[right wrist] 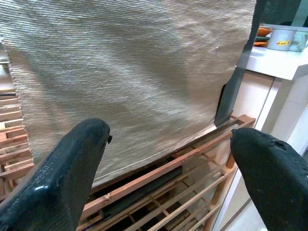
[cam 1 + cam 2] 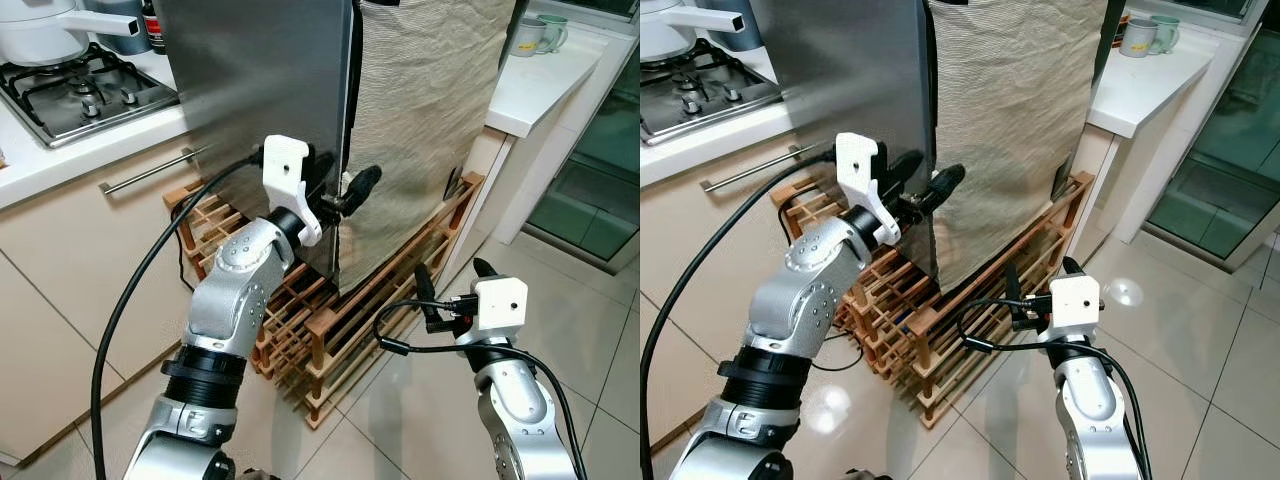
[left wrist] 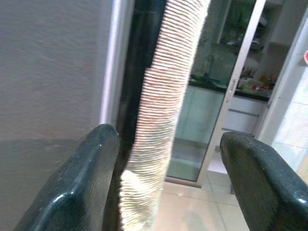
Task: Restocking fridge
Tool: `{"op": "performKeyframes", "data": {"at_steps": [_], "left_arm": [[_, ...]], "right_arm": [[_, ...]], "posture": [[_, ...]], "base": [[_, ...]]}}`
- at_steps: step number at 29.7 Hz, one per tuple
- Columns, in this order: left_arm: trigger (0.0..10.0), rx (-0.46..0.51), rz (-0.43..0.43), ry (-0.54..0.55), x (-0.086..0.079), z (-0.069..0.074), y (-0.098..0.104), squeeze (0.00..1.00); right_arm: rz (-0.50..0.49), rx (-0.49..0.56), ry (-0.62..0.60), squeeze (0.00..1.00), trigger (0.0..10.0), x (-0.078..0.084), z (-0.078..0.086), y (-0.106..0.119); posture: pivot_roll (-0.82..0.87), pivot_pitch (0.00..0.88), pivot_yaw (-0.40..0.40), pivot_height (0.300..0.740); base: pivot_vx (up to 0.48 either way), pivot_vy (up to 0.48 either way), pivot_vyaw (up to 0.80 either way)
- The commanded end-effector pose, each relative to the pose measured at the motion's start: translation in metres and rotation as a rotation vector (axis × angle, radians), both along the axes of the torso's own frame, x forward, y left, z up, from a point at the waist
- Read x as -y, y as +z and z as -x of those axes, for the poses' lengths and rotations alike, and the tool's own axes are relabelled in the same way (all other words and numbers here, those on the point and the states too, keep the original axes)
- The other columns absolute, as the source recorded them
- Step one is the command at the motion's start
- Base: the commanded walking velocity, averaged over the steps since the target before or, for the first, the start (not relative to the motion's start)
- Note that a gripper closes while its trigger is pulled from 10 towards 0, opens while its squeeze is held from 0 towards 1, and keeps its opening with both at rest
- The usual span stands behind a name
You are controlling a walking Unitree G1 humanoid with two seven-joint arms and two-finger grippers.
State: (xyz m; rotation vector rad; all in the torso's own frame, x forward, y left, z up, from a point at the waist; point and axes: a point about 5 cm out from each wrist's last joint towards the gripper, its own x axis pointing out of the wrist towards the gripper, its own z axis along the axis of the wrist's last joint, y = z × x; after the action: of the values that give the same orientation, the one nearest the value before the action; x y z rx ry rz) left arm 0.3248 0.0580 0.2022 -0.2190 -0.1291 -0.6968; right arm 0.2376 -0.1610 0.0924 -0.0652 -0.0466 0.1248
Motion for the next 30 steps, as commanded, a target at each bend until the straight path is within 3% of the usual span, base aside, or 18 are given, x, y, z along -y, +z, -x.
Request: {"op": "performKeyframes", "data": {"at_steps": [1, 12, 15, 22, 30], "left_arm": [[10.0, 0.014, -0.006, -0.022, 0.005, -0.001, 0.003, 0.0], [10.0, -0.039, -0.052, 0.041, 0.013, -0.013, -0.009, 0.0], [10.0, -0.062, -0.02, 0.024, 0.015, -0.014, -0.011, 0.0], [10.0, -0.097, -0.032, -0.03, 0.036, -0.016, -0.025, 0.0], [10.0, -0.058, -0.042, -0.096, 0.055, -0.015, -0.02, 0.0]], "right_arm": [[-0.003, 0.004, 0.008, 0.27, 10.0, -0.001, 0.001, 0.003], [-0.003, 0.004, 0.025, 0.27, 10.0, -0.004, 0.0, 0.005], [-0.004, 0.003, 0.025, 0.27, 10.0, -0.004, 0.001, 0.005], [-0.005, 0.003, 0.029, 0.27, 10.0, -0.006, -0.001, 0.005], [-0.005, 0.006, 0.032, 0.27, 10.0, -0.006, -0.003, 0.006]], "posture": [[-0.19, 0.0, 0.033, 0.74], [-0.2, 0.0, 0.032, 0.74], [-0.2, 0.0, 0.035, 0.74], [-0.2, 0.0, 0.037, 0.74], [-0.2, 0.0, 0.036, 0.74]], "base": [[0.0, 0.0, 0.0], [0.0, 0.0, 0.0], [0.0, 0.0, 0.0], [0.0, 0.0, 0.0], [0.0, 0.0, 0.0]]}}
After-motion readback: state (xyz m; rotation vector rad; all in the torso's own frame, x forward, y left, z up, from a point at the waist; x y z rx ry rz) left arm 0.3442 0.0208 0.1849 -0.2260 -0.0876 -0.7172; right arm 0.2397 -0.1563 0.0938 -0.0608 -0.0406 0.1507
